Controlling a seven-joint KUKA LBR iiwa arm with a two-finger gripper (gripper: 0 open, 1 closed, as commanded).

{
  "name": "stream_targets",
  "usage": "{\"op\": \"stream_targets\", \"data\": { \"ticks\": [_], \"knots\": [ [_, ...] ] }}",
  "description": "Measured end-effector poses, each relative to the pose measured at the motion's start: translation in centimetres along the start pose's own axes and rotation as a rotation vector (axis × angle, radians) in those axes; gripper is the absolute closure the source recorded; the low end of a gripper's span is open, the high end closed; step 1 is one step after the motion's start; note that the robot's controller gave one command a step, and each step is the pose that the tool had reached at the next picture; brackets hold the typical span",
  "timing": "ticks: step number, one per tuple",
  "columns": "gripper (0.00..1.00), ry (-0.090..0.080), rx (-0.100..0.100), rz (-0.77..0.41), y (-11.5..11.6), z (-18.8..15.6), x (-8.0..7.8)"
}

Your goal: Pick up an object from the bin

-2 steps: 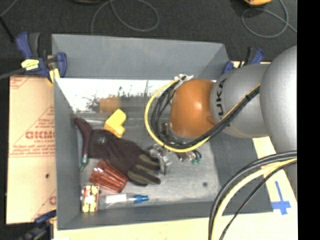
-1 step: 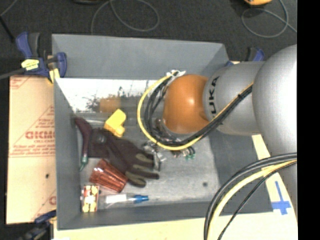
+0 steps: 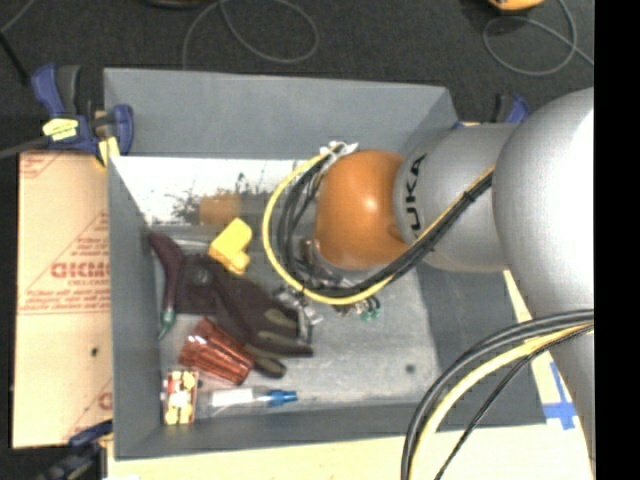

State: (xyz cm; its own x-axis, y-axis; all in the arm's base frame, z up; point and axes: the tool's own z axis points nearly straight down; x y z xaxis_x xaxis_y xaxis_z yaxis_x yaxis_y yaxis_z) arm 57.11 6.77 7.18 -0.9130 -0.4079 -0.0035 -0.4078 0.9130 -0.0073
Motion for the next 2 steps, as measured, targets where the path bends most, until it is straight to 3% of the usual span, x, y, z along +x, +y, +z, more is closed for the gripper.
{"op": "stream_targets", "data": {
  "ticks": [1,2],
  "knots": [
    [1.0,-0.003,0.001,0.018,0.33,0.09,-0.97],
    [1.0,-0.002,0.0,0.021,0.31,-0.08,-0.99]
  ]
}}
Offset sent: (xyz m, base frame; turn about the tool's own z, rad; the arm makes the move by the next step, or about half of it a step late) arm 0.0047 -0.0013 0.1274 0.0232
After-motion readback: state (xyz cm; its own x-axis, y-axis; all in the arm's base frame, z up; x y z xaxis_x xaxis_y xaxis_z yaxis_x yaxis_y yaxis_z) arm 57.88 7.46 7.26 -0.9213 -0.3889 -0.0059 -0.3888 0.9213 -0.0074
